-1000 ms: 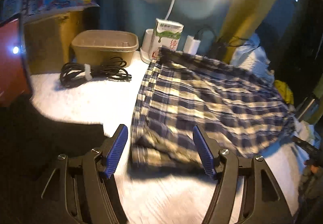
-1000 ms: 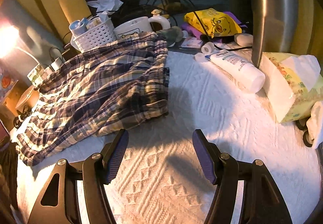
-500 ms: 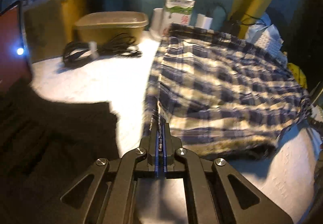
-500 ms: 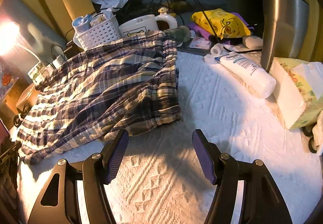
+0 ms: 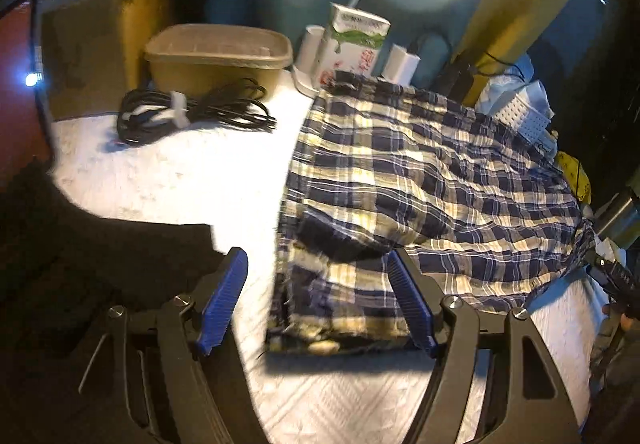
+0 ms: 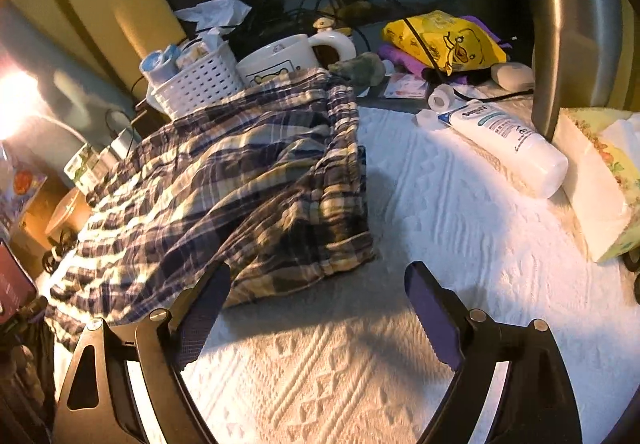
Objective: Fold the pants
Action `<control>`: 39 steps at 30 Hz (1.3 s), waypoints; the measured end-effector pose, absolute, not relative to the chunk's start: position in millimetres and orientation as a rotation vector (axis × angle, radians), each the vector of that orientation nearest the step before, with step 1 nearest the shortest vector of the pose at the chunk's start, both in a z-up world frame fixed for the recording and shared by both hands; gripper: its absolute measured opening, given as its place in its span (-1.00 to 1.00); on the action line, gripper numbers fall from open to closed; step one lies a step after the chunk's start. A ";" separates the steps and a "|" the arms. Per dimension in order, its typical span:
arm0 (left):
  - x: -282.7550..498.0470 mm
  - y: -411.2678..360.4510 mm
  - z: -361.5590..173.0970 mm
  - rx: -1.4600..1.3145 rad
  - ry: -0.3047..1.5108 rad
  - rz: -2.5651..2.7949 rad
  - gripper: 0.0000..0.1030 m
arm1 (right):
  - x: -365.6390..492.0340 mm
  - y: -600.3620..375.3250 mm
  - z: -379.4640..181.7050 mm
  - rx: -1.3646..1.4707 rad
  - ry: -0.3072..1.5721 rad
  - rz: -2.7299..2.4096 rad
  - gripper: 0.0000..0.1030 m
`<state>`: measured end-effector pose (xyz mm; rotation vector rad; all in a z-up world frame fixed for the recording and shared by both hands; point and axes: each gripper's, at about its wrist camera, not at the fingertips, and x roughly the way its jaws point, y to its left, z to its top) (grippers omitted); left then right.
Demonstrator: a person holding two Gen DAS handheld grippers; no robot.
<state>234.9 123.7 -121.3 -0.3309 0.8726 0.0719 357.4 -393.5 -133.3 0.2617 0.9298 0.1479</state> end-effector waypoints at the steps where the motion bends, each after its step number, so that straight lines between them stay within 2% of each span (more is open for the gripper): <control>1: 243.3 121.2 -132.0 -0.322 0.909 0.046 0.40 | 361.0 -394.8 -135.1 0.283 0.933 0.151 0.74; 7: 256.6 98.3 -142.9 -0.127 0.922 0.093 0.41 | 385.4 -389.2 -142.0 0.367 0.926 0.161 0.74; 9: 255.8 97.3 -142.5 -0.108 0.920 0.097 0.28 | 392.4 -385.3 -143.7 0.377 0.910 0.142 0.74; 11: 253.0 101.7 -139.9 -0.124 0.901 0.093 -0.67 | 398.5 -380.4 -144.3 0.371 0.897 0.121 0.71; 13: 250.4 106.8 -140.3 -0.151 0.902 0.071 -0.90 | 402.7 -379.1 -147.0 0.389 0.911 0.140 -0.13; 14: 248.0 109.3 -139.8 -0.171 0.904 0.064 -0.92 | 404.0 -379.2 -151.5 0.424 0.930 0.162 -0.41; 15: 246.3 110.7 -139.0 -0.184 0.904 0.062 -0.93 | 402.9 -379.5 -152.3 0.429 0.926 0.159 -0.43; 29: 170.6 109.9 -96.1 -0.241 0.849 -0.027 -0.94 | 318.6 -392.3 -85.6 0.329 0.843 0.178 -0.47; 34: 145.2 105.4 -113.2 -0.253 0.908 -0.061 -0.93 | 284.8 -399.8 -83.6 0.283 0.855 0.158 -0.47; 39: 131.2 113.4 -134.8 -0.289 0.968 -0.060 -0.82 | 261.3 -401.9 -109.3 0.224 0.926 0.116 -0.47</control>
